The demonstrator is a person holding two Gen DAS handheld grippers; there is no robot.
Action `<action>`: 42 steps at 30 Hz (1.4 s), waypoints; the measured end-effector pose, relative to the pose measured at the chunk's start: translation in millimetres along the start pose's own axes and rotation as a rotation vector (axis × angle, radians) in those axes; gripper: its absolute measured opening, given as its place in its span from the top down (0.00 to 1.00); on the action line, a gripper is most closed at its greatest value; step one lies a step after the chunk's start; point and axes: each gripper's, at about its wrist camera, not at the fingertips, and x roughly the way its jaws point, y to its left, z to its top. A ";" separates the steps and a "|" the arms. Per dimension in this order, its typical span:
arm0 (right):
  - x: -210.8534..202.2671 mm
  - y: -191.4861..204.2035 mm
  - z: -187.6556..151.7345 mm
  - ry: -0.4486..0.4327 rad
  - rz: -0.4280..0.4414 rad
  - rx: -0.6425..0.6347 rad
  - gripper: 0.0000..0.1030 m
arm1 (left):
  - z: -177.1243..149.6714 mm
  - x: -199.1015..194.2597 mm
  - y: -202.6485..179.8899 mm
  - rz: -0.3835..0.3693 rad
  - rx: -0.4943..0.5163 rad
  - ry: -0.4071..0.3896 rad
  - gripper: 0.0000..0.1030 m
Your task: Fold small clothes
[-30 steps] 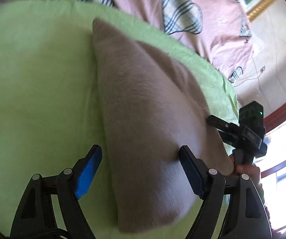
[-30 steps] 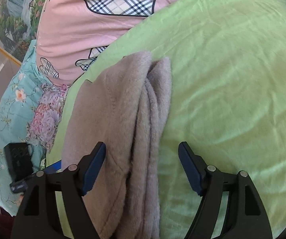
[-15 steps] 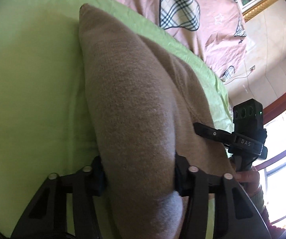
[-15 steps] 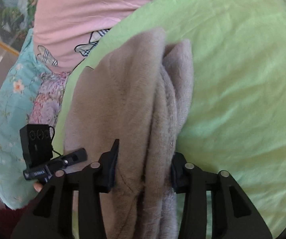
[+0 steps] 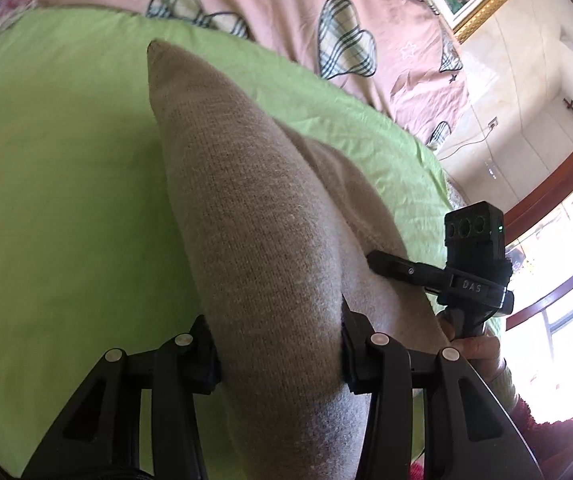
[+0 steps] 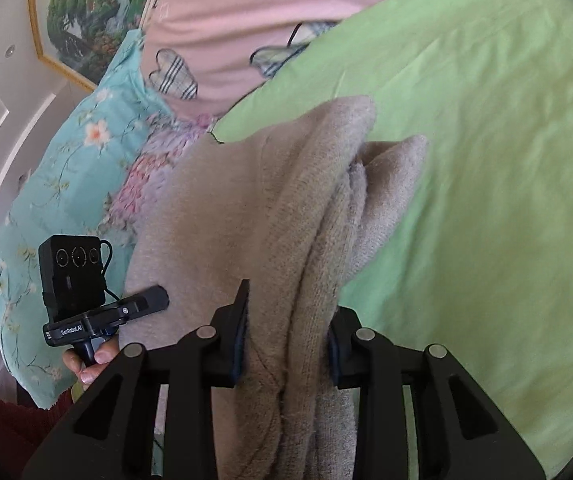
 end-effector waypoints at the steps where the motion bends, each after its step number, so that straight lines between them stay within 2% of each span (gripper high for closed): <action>1: 0.3 0.2 -5.0 0.002 -0.002 0.003 0.68 | -5.1 1.6 4.3 0.001 -0.009 0.003 0.55; 4: 4.4 -1.8 -13.9 0.004 -0.039 0.006 0.69 | -18.6 11.6 19.7 0.009 -0.036 0.010 0.45; 6: 7.0 -6.3 -14.9 0.015 -0.062 0.014 0.68 | -21.0 14.8 29.4 -0.014 -0.082 0.003 0.38; 8: 9.2 -6.4 -14.9 0.023 -0.085 0.016 0.63 | -20.6 16.1 36.9 -0.039 -0.128 0.015 0.33; 10: 7.6 -4.3 -14.2 0.030 -0.120 0.020 0.51 | -17.5 9.5 43.2 -0.062 -0.146 0.008 0.32; 13: -1.2 1.7 -9.9 0.013 -0.193 -0.005 0.35 | -9.4 -3.8 50.9 -0.056 -0.140 -0.031 0.27; 16: -14.5 8.7 5.1 -0.054 -0.242 -0.022 0.35 | 5.9 -9.0 61.1 -0.045 -0.157 -0.059 0.26; 21: -14.7 17.3 30.3 -0.131 -0.227 -0.045 0.35 | 30.5 4.1 75.3 -0.045 -0.212 -0.066 0.25; 22: -8.7 17.7 36.3 -0.126 -0.227 -0.047 0.38 | 35.4 8.6 77.8 -0.038 -0.226 -0.068 0.24; 23: -4.6 17.2 39.1 -0.120 -0.228 -0.045 0.53 | 38.8 11.5 79.2 -0.028 -0.235 -0.070 0.24; 25: 12.3 11.9 46.5 -0.078 -0.229 -0.028 0.71 | 43.9 18.5 82.4 0.003 -0.243 -0.068 0.25; 26: 16.3 11.2 47.2 -0.066 -0.228 -0.033 0.84 | 46.4 22.7 83.0 0.012 -0.248 -0.063 0.25; 28: 13.1 8.1 48.9 -0.083 -0.196 -0.026 0.88 | 47.3 22.8 84.0 0.013 -0.250 -0.061 0.26; 30: -6.6 6.2 50.8 -0.144 -0.153 -0.004 0.90 | 51.8 25.0 81.4 0.026 -0.236 -0.066 0.26; 32: -22.0 0.5 50.2 -0.174 -0.152 0.014 0.93 | 58.7 31.7 82.1 0.039 -0.225 -0.055 0.26; 36: -11.7 -16.7 43.0 -0.123 -0.195 0.026 0.93 | 83.5 45.8 87.4 0.111 -0.198 -0.057 0.48; 38: -7.8 -22.3 39.8 -0.124 -0.187 0.047 0.93 | 95.8 50.4 92.6 0.125 -0.192 -0.059 0.65; 40: -8.0 -22.9 38.5 -0.131 -0.185 0.051 0.93 | 111.8 57.7 96.3 0.193 -0.164 -0.061 0.83; 42: -6.7 -20.5 38.7 -0.126 -0.202 0.039 0.93 | 124.9 64.8 96.7 0.283 -0.126 -0.064 0.92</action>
